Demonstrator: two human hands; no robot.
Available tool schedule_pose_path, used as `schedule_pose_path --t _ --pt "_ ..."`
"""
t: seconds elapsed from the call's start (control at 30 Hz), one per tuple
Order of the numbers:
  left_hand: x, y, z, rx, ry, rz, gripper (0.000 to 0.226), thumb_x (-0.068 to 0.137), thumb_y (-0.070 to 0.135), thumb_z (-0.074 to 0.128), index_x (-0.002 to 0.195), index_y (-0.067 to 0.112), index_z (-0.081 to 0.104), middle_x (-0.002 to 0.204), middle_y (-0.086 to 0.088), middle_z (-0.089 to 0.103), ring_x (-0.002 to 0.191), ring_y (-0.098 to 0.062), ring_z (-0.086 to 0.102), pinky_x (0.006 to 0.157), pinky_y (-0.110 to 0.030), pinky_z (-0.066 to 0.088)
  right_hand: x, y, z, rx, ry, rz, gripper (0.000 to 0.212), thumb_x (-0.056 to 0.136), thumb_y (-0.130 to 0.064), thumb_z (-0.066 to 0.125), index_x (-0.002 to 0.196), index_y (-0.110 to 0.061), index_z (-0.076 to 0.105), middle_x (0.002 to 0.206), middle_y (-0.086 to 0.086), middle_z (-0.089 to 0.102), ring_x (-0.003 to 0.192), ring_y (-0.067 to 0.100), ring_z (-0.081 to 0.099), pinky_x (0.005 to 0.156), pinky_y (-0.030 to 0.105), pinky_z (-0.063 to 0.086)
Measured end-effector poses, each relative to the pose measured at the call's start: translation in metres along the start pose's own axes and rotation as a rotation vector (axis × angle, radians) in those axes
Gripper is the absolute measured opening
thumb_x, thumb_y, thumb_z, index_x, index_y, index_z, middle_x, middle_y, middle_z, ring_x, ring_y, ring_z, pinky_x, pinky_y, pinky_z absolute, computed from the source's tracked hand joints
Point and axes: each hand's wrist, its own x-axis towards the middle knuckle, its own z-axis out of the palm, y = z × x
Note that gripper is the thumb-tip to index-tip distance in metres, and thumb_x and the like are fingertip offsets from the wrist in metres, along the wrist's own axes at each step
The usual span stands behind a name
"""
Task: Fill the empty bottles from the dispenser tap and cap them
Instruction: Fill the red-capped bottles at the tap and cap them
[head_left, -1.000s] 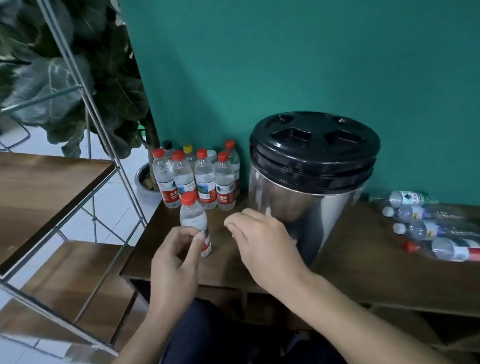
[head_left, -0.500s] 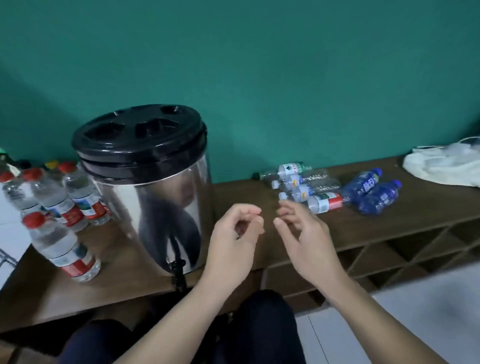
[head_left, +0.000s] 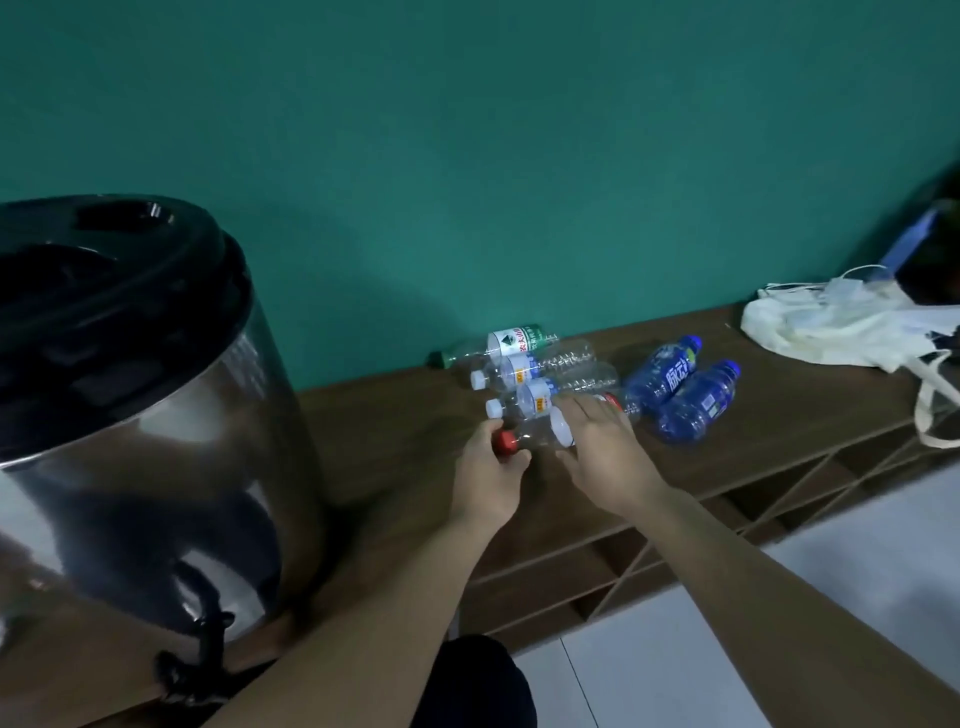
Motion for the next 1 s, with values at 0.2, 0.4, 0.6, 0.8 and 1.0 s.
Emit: schedule_pose_path --t 0.2,0.4,0.6,0.8,1.0 --pt "0.010 -0.017 0.003 -0.104 0.057 -0.014 0.021 0.102 0.029 0.080 0.120 0.036 0.073 0.112 0.012 0.075 0.102 -0.017 0.076 0.099 -0.047 0.064 0.000 0.002 0.020 -0.060 0.043 -0.053 0.079 0.088 -0.022 0.093 0.158 -0.017 0.057 0.152 0.004 0.061 0.144 0.029 0.055 0.130 0.051 0.033" --pt "-0.043 -0.011 -0.041 -0.255 0.086 0.084 0.048 0.097 0.011 0.085 0.136 0.032 0.070 0.120 0.016 0.075 0.112 0.002 0.069 0.098 -0.014 0.051 -0.023 -0.031 0.000 -0.012 0.167 -0.112 0.076 0.087 -0.030 0.094 0.153 -0.017 0.060 0.144 0.004 0.067 0.136 0.028 0.062 0.127 0.051 0.039" --pt "-0.091 -0.013 -0.072 -0.327 0.026 0.148 0.069 0.088 0.003 0.091 0.142 0.036 0.064 0.131 0.014 0.072 0.120 -0.003 0.070 0.097 -0.019 0.058 -0.048 -0.082 -0.032 0.201 0.137 -0.062 0.078 0.094 -0.039 0.088 0.161 -0.023 0.051 0.157 -0.004 0.060 0.144 0.019 0.057 0.125 0.041 0.044" --pt "-0.125 -0.013 -0.097 -0.248 0.010 0.237 0.084 0.079 0.028 0.100 0.149 0.043 0.057 0.142 0.021 0.067 0.133 -0.003 0.064 0.111 -0.035 0.055 -0.079 -0.145 -0.063 0.669 0.055 0.138 0.063 0.086 -0.049 0.093 0.138 -0.033 0.062 0.122 -0.019 0.073 0.109 0.000 0.071 0.092 0.027 0.062" --pt "-0.165 -0.014 -0.136 -0.209 0.001 0.239 0.051 0.088 0.042 0.088 0.124 0.051 0.053 0.098 0.015 0.077 0.080 -0.002 0.073 0.069 -0.030 0.057 -0.096 -0.194 -0.092 0.687 -0.078 0.135 0.049 0.090 -0.072 0.078 0.118 -0.035 0.061 0.102 -0.015 0.075 0.093 0.000 0.074 0.084 0.035 0.064"
